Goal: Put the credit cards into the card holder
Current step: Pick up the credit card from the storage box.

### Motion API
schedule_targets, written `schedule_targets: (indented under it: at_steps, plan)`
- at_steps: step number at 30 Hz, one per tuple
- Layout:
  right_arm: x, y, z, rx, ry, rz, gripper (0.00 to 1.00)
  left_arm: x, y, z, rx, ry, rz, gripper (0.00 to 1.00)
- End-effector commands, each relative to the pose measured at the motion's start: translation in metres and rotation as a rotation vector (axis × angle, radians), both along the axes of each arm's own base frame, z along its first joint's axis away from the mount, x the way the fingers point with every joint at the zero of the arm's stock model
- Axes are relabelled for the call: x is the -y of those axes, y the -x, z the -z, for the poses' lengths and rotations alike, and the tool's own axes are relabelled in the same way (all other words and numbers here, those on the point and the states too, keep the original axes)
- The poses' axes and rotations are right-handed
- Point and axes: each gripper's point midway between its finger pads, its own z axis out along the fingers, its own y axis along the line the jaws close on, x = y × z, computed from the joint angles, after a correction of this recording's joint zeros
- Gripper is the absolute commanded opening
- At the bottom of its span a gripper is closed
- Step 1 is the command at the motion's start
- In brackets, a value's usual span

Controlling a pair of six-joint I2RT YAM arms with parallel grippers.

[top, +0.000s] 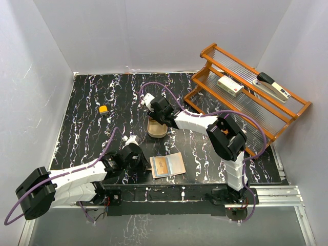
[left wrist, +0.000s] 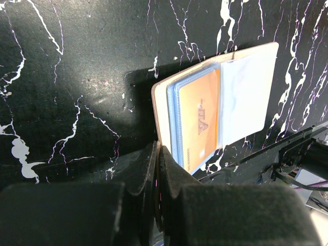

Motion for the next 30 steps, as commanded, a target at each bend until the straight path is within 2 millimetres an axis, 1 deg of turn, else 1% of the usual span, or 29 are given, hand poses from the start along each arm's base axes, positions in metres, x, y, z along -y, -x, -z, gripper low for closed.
schedule_targets:
  at_steps: [1, 7, 12, 16, 20, 23, 30]
  plan:
    - [-0.014, -0.023, -0.048, 0.112, -0.087, 0.011, 0.44, -0.003, -0.002, 0.000, 0.021, -0.011, -0.002, 0.00]
    - [-0.015, -0.021, -0.054, 0.109, -0.101, 0.007, 0.37, -0.003, -0.002, 0.000, 0.020, -0.010, -0.001, 0.00]
    - [-0.015, -0.018, -0.057, 0.094, -0.109, 0.004, 0.27, -0.003, -0.001, 0.000, 0.019, -0.009, -0.002, 0.00]
    - [-0.016, -0.010, -0.058, 0.054, -0.129, 0.004, 0.19, -0.002, -0.002, -0.001, 0.018, -0.003, -0.003, 0.00]
    - [-0.013, -0.003, -0.063, 0.049, -0.153, 0.004, 0.12, -0.001, -0.001, -0.002, 0.017, 0.001, -0.001, 0.00]
    - [-0.011, 0.002, -0.066, 0.039, -0.151, -0.004, 0.03, -0.001, -0.001, -0.001, 0.016, 0.003, -0.003, 0.00]
    - [-0.009, 0.019, -0.071, -0.006, -0.175, -0.041, 0.00, 0.000, -0.002, -0.004, 0.018, 0.008, -0.007, 0.00]
